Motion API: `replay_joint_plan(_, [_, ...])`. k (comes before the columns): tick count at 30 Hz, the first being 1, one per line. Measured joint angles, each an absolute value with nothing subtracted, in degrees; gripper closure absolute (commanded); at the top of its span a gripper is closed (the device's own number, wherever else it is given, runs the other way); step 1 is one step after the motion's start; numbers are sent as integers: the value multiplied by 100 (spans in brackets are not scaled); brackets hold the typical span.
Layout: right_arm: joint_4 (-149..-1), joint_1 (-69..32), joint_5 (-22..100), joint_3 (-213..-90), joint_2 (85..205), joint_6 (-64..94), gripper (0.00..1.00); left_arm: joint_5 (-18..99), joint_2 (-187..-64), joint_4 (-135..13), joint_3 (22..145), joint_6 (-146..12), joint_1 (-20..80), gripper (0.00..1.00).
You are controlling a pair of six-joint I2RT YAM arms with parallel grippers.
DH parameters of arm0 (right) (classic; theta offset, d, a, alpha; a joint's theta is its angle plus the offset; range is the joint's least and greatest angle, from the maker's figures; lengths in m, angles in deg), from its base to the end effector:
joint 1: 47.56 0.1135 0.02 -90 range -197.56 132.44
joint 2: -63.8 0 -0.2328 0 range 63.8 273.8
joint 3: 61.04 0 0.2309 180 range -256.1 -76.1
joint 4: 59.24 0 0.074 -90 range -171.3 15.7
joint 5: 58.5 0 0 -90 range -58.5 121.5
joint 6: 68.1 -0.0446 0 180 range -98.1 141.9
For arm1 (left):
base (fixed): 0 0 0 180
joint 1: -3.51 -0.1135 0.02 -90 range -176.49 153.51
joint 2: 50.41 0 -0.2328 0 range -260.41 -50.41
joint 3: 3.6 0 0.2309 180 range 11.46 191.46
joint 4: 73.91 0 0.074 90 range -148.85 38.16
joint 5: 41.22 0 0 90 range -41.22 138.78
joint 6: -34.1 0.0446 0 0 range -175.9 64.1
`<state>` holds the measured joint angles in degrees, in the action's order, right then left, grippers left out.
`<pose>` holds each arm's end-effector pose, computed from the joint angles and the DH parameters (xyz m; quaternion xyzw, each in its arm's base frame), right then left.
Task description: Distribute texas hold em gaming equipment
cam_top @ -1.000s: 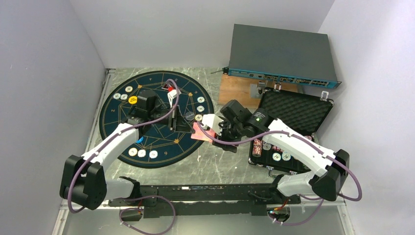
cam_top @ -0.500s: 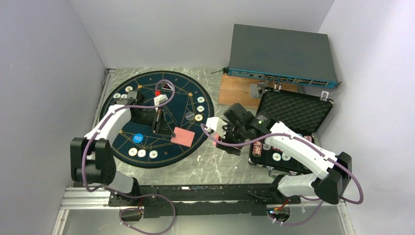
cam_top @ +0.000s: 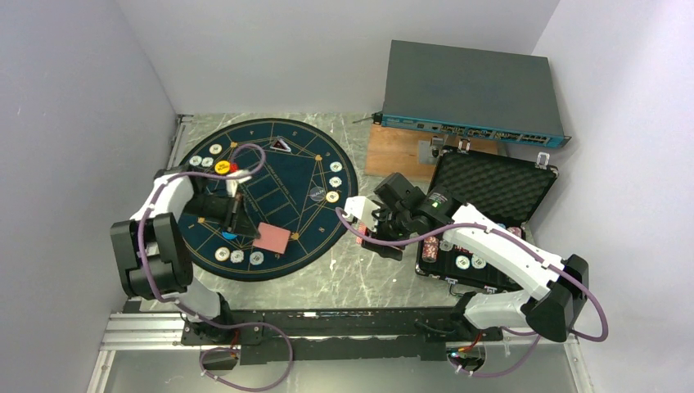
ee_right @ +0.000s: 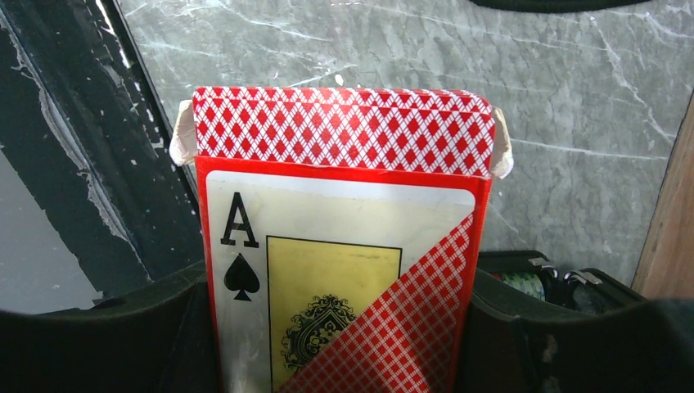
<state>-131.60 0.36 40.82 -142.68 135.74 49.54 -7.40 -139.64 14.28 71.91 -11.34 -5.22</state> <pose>0.1485 0.1753 0.2689 -0.6085 0.7537 0.1192 0.2180 0.2239 -0.0031 0.1948 0.2234 0.8499 -0.4596 0.1282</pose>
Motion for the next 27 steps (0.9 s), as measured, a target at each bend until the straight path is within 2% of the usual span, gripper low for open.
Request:
replay_joint_plan(8, [-13158,36,4082,-14268,13574,4952,100,-709,-14263,772,7224,-1805,-3106,100])
replay_joint_plan(14, [-13158,36,4085,-14268,13574,4952,100,-681,-14462,-327,7187,-2773,-4496,100])
replay_joint_plan(19, [-13158,36,4102,-14266,13574,4952,100,-403,-14585,-924,6996,-3431,-4883,100])
replay_joint_plan(27, [-13158,36,4102,-14266,13578,4952,100,368,-15063,-1186,7014,-3761,-4798,100])
